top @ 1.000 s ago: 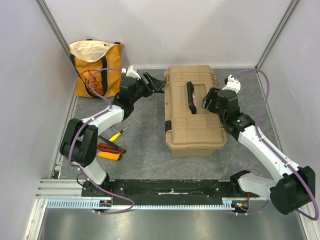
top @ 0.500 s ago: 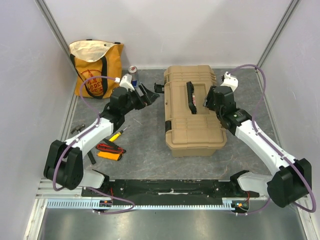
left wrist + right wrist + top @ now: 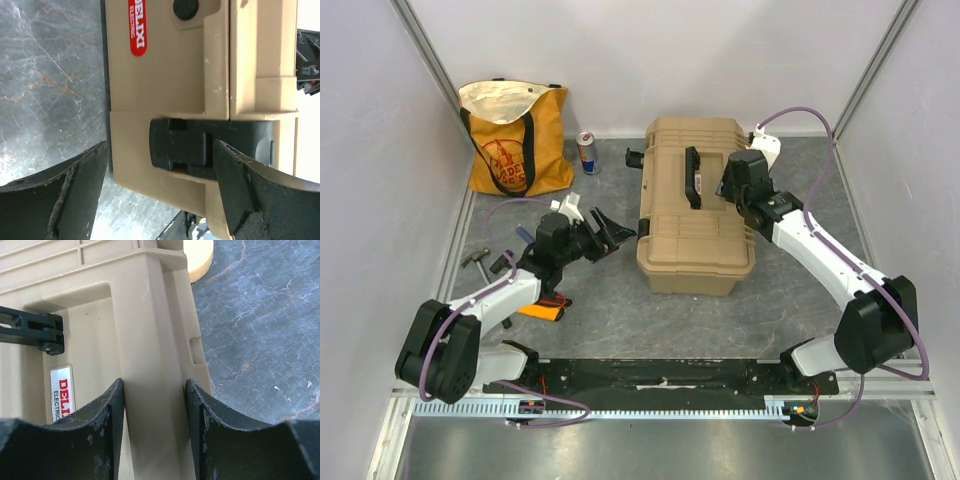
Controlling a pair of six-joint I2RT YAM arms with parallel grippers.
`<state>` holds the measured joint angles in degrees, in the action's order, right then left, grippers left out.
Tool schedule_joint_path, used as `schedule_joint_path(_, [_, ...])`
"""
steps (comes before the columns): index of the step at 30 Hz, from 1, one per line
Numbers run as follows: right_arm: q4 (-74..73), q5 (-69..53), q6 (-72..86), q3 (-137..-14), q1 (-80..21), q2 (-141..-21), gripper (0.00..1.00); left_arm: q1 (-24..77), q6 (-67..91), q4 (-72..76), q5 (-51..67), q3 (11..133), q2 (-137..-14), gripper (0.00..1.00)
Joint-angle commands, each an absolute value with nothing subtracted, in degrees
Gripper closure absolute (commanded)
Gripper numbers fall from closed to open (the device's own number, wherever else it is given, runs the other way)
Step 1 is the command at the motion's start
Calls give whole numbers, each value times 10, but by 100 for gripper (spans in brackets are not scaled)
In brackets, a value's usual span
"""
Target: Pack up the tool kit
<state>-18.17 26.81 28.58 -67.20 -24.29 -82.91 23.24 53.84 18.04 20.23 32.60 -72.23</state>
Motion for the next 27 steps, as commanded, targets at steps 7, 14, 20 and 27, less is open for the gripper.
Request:
schedule_joint_path(7, [-292, 243, 372, -595, -190, -874, 100, 243, 855, 416, 153, 206, -722, 10])
schedule_joint_path(14, [-296, 215, 386, -590, -188, -867, 95, 281, 1018, 489, 108, 184, -741, 10])
schedule_joint_path(20, [-302, 200, 392, -593, -188, -873, 89, 304, 1057, 535, 107, 187, -777, 9])
schedule_joint_path(27, [-301, 172, 394, -591, -189, -875, 88, 318, 1063, 603, 124, 183, -840, 9])
